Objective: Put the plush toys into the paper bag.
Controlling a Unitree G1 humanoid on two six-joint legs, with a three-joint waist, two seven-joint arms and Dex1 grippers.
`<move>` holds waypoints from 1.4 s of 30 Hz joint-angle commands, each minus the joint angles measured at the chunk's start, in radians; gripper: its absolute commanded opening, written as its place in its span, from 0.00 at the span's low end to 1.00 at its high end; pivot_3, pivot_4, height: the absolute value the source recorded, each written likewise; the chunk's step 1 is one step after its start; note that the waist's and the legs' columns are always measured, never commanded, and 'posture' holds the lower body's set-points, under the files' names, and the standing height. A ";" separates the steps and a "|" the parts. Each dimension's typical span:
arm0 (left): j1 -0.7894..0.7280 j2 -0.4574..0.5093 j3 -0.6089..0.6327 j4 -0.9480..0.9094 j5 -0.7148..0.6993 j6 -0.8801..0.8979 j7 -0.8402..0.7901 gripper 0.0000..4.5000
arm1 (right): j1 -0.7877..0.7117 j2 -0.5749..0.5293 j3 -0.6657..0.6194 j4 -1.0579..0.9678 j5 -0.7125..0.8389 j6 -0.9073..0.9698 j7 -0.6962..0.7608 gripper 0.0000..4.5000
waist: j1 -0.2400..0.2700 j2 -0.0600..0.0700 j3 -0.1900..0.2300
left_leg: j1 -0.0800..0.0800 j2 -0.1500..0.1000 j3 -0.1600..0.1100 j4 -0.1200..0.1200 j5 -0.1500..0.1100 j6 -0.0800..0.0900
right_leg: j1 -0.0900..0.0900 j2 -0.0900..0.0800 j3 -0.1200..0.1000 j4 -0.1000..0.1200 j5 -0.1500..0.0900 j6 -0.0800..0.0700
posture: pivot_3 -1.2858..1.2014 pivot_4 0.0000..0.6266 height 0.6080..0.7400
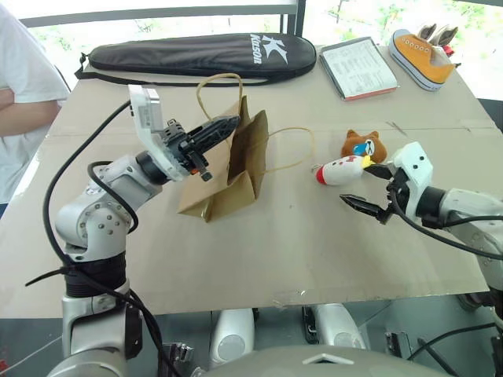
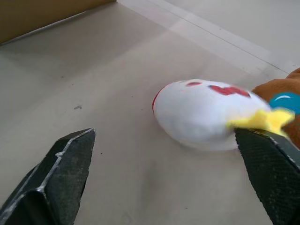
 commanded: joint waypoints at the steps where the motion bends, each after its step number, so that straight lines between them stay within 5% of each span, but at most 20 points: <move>1: 0.009 0.001 0.010 -0.053 0.004 -0.023 -0.001 0.00 | -0.020 -0.012 0.004 0.022 -0.044 -0.048 -0.012 0.99 | 0.000 0.000 0.000 | 0.000 0.000 0.000 0.000 0.000 0.000 | 0.000 0.000 0.000 0.000 0.000 0.000 | 0.52 0.24 1.00; 14: 0.023 -0.019 0.001 -0.063 0.021 -0.043 0.013 0.00 | -0.239 0.169 0.210 0.473 -0.305 -0.282 -0.111 0.99 | -0.003 0.000 0.000 | 0.000 0.000 0.000 0.001 0.000 0.000 | 0.000 0.001 0.000 0.001 0.000 0.000 | 0.52 0.24 1.00; 17: 0.027 -0.020 0.001 -0.065 0.022 -0.046 0.014 0.00 | -0.278 0.219 0.222 0.559 -0.348 -0.339 -0.137 0.82 | -0.002 0.000 0.000 | 0.000 0.000 0.000 0.001 0.000 0.000 | 0.000 0.001 0.000 0.001 0.000 0.000 | 0.52 0.24 1.00; 21: 0.049 -0.018 0.015 -0.084 0.019 -0.052 0.025 0.00 | -0.319 0.291 0.218 0.631 -0.366 -0.403 -0.153 0.42 | -0.003 0.000 0.000 | 0.000 0.000 0.000 0.001 0.000 0.000 | 0.000 0.001 0.000 0.001 0.000 0.000 | 0.52 0.24 1.00; 26: 0.066 -0.016 0.026 -0.106 0.007 -0.055 0.040 0.00 | -0.262 0.273 0.165 0.480 -0.285 -0.415 -0.060 0.01 | 0.001 0.001 0.000 | 0.000 0.000 0.000 0.001 0.000 0.000 | 0.000 0.000 0.000 0.001 0.000 0.000 | 0.52 0.24 1.00; 35: 0.056 -0.009 0.013 -0.130 -0.002 -0.045 0.032 0.00 | -0.286 0.172 -0.027 0.156 -0.054 -0.237 0.003 0.01 | -0.002 0.001 0.001 | 0.001 0.001 0.000 0.001 0.000 0.000 | 0.000 0.000 0.000 0.002 0.000 0.000 | 0.52 0.24 1.00; 42: 0.028 -0.004 0.005 -0.121 -0.004 -0.037 0.030 0.00 | -0.466 0.157 0.113 0.224 -0.158 -0.354 0.070 0.01 | -0.004 0.002 0.001 | 0.000 0.001 0.000 0.001 0.000 0.000 | -0.001 0.001 0.000 0.002 0.000 0.000 | 0.52 0.24 1.00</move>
